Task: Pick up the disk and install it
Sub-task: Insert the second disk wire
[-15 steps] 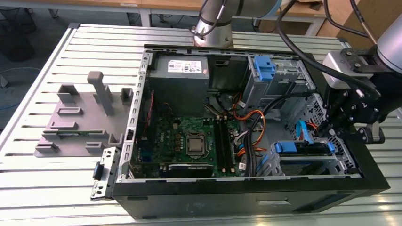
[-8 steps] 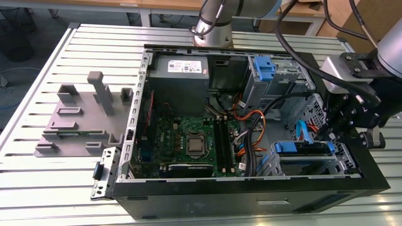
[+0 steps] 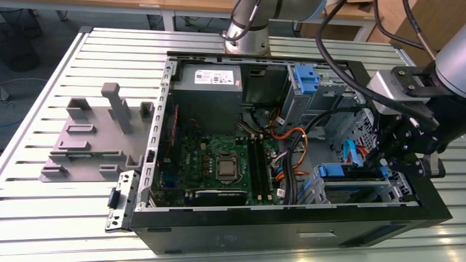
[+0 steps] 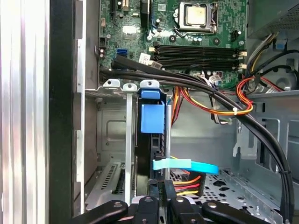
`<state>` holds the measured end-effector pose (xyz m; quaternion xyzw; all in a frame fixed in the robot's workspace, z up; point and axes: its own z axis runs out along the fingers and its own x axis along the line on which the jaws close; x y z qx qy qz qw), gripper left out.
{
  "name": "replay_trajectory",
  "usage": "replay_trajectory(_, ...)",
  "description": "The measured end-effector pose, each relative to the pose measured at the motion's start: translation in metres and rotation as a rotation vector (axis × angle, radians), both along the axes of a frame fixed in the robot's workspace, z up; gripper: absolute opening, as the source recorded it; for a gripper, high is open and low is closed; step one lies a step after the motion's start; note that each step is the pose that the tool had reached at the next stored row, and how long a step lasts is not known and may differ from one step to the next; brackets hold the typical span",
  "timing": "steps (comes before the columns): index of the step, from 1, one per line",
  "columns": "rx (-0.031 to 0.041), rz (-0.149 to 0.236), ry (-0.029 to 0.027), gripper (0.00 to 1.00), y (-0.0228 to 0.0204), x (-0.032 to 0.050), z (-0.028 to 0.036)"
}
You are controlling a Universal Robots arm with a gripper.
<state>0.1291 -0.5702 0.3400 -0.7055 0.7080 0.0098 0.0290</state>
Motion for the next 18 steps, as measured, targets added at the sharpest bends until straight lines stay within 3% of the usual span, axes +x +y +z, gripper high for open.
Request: replay_trajectory(18, 0.0003, 0.002, -0.0008, 0.16, -0.0024, -0.0021, -0.0026)
